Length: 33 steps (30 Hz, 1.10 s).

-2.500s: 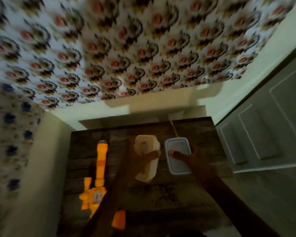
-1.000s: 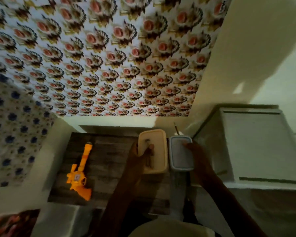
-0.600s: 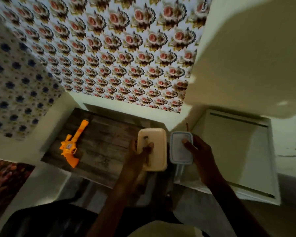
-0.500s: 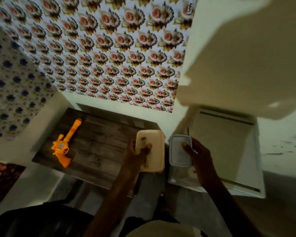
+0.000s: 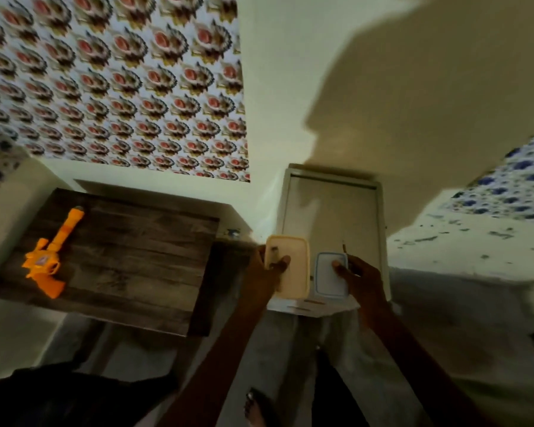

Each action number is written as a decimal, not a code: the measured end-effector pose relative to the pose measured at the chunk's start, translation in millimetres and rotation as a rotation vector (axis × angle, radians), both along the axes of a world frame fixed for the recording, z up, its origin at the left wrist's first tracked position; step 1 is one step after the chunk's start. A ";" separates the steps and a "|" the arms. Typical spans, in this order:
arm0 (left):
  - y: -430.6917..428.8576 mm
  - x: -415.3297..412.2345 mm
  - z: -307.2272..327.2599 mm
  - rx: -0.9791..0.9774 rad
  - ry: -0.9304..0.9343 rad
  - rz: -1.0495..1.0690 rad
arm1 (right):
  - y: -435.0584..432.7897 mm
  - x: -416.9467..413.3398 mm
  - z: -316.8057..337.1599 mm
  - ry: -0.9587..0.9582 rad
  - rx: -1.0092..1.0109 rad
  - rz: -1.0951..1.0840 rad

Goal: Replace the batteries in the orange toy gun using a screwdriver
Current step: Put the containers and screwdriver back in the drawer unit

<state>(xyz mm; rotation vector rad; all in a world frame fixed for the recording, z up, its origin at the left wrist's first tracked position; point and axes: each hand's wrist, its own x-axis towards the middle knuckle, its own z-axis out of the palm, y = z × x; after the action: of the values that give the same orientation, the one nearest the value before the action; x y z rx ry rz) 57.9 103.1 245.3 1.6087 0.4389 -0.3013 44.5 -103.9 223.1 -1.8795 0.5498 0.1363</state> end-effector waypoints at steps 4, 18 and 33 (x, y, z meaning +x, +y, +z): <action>-51.2 25.3 -36.8 0.102 0.055 -0.043 | -48.7 23.9 -35.7 0.063 -0.027 0.001; -97.0 77.6 -88.2 0.546 0.020 0.041 | -85.8 85.8 -91.4 -0.063 -0.290 0.260; -106.7 41.7 -98.8 0.732 -0.014 0.377 | -119.3 88.5 -98.1 0.045 -0.389 0.381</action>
<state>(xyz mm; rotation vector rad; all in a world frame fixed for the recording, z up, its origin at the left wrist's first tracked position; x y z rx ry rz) 99.5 -3.6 146.5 2.1787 0.8969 0.1859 133.0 -223.2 125.0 -2.3539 0.2516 0.3414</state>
